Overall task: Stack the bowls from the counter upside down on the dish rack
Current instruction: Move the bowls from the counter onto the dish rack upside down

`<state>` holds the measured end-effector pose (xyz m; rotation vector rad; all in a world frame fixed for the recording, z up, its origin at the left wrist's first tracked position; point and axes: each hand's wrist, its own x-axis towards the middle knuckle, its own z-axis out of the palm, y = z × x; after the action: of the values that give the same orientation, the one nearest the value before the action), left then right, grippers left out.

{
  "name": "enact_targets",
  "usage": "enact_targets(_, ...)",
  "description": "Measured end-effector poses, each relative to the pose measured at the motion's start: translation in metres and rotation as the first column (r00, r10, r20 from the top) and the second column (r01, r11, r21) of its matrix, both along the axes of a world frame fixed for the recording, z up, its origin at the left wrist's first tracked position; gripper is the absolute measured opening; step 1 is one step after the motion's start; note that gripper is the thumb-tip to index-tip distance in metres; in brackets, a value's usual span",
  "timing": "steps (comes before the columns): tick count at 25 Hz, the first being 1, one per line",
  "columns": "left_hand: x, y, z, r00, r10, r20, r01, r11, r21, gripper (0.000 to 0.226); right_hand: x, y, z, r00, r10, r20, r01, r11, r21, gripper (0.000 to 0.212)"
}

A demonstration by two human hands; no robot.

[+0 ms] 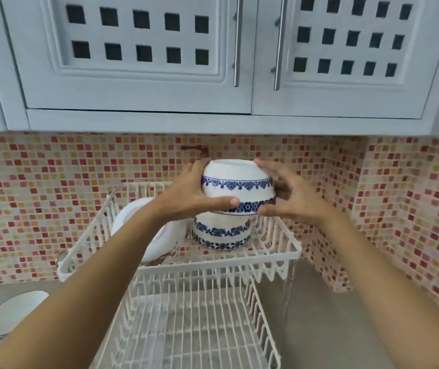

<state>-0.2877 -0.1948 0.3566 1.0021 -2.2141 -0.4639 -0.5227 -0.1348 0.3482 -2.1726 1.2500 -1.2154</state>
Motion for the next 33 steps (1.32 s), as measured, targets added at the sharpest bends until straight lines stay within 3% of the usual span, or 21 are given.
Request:
enact_targets(6, -0.024, -0.018, -0.007, 0.946, 0.128, 0.298, -0.136, 0.991, 0.005, 0.119, -0.019, -0.061, -0.027, 0.956, 0.0, -0.293, 0.04, 0.991, 0.13, 0.113)
enact_targets(11, -0.035, -0.036, -0.007, 0.844, 0.156, 0.513, -0.233, 0.969, 0.089, 0.13, -0.018, -0.089, -0.034, 0.912, 0.008, -0.41, 0.055, 0.988, 0.143, 0.123)
enact_targets(21, -0.048, -0.056, -0.025, 0.736, 0.187, 0.651, -0.358, 0.923, 0.14, 0.133, -0.011, -0.111, -0.036, 0.753, 0.011, -0.658, 0.102, 0.986, 0.133, 0.127)
enact_targets(30, -0.052, -0.048, -0.023, 0.675, 0.204, 0.709, -0.364, 0.928, 0.08, 0.132, -0.004, -0.105, -0.034, 0.719, -0.025, -0.695, 0.17, 0.975, 0.141, 0.127)
enact_targets(33, -0.053, -0.039, -0.021, 0.704, 0.19, 0.684, -0.306, 0.951, 0.05, 0.122, 0.001, -0.095, -0.031, 0.699, -0.035, -0.714, 0.222, 0.96, 0.171, 0.126)
